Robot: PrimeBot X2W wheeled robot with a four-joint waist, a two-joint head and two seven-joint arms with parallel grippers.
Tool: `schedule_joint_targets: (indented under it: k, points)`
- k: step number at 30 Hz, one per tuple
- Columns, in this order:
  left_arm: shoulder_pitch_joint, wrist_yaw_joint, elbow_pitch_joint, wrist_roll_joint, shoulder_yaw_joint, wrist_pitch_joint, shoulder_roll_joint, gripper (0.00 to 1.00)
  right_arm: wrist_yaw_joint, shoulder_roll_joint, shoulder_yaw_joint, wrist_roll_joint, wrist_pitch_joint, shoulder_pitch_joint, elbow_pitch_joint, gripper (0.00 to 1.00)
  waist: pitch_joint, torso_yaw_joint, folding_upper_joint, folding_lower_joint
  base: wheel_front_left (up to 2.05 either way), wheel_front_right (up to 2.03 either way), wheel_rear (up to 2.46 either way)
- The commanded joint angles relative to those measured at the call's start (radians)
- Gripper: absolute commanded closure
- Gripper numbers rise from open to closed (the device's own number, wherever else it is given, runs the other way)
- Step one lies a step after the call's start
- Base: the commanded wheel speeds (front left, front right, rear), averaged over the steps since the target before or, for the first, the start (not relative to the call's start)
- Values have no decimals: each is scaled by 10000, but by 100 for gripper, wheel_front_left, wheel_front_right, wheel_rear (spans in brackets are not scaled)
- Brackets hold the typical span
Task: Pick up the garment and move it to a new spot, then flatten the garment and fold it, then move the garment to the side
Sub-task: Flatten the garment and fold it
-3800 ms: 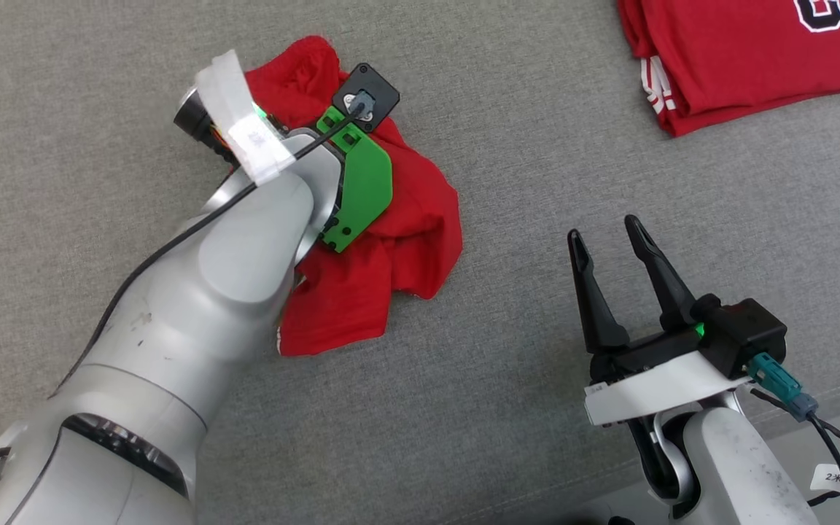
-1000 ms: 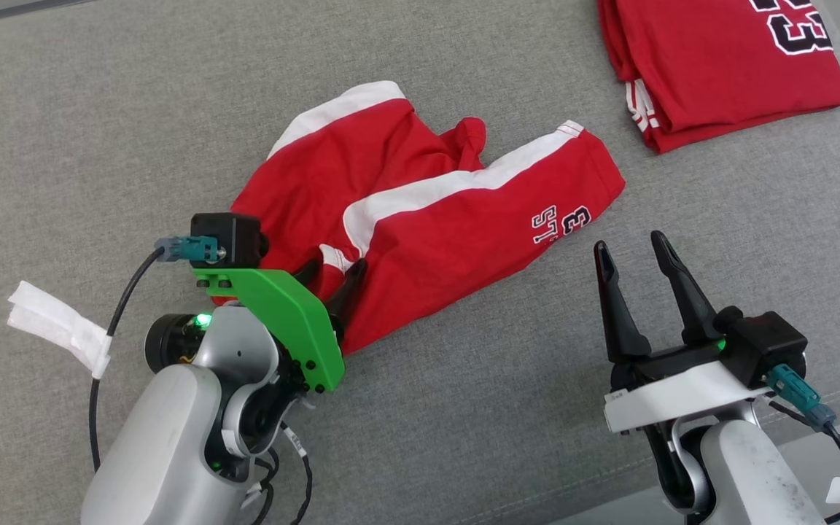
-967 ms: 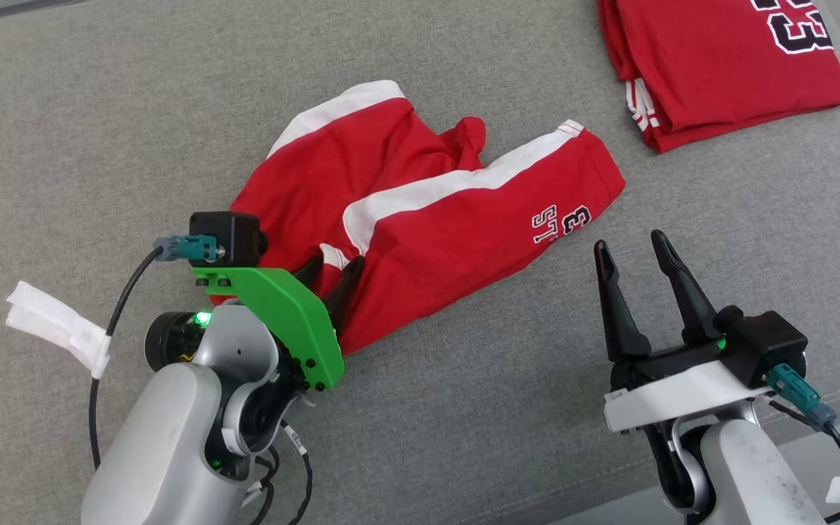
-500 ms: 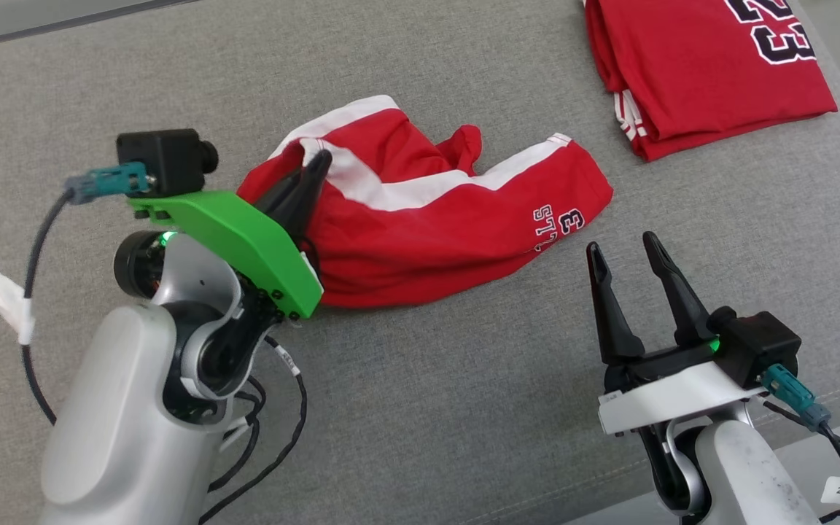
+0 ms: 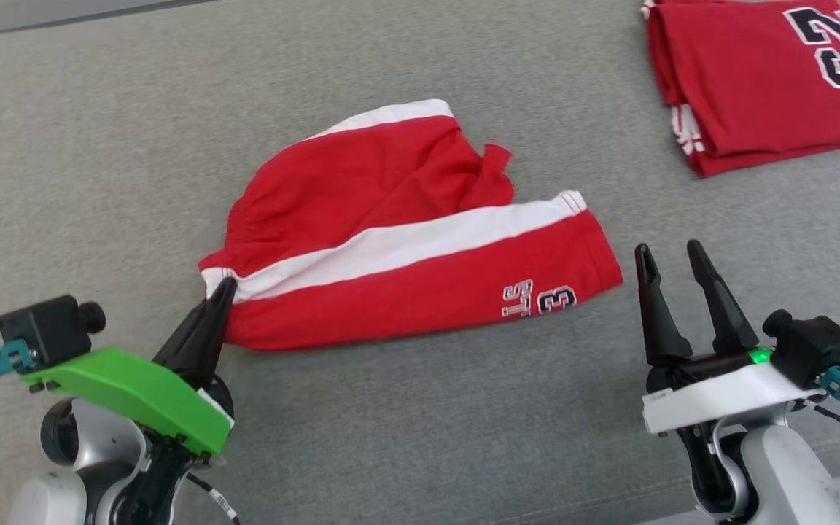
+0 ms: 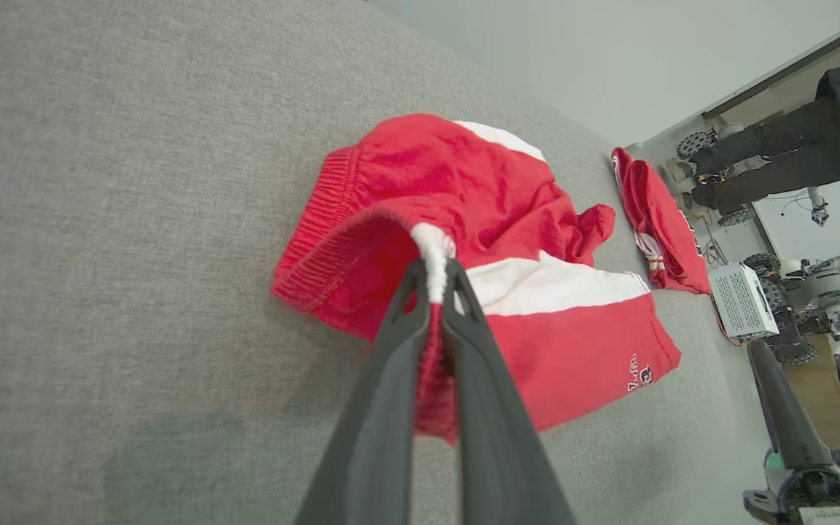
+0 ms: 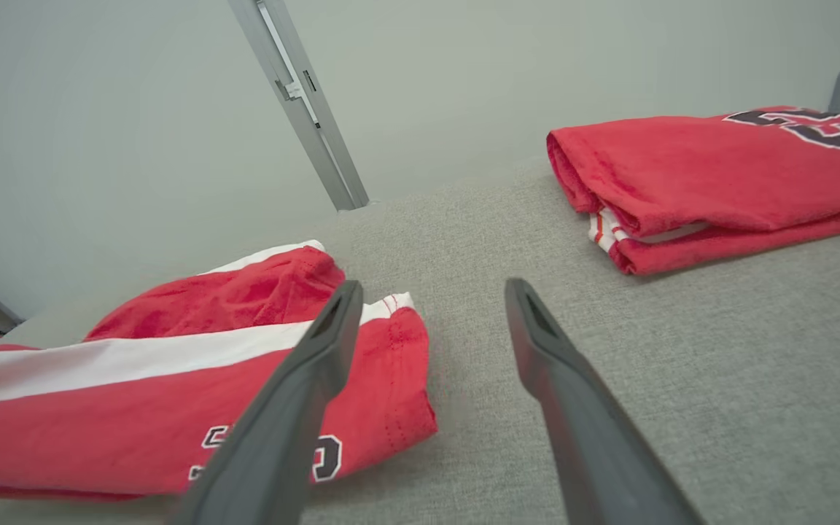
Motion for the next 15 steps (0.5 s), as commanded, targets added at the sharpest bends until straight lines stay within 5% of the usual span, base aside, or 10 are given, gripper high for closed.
schedule_joint_targets:
  k: [1,8,15]
  points:
    - [124,-119,109,16,43,-152,29,100,-13,-333,241,504,3,-70,158,0,113,587,0,0,0,0,0]
    - [-318,-683,1496,343,55,-978,-12,100,-10,-3056,3113,5175,369,-1153,344,0,279,1301,0,0,0,0,0]
    - [-907,-1012,2452,435,-59,-1315,-116,100,-8,-5222,4918,7832,1668,-2243,-687,0,433,1565,0,0,0,0,0]
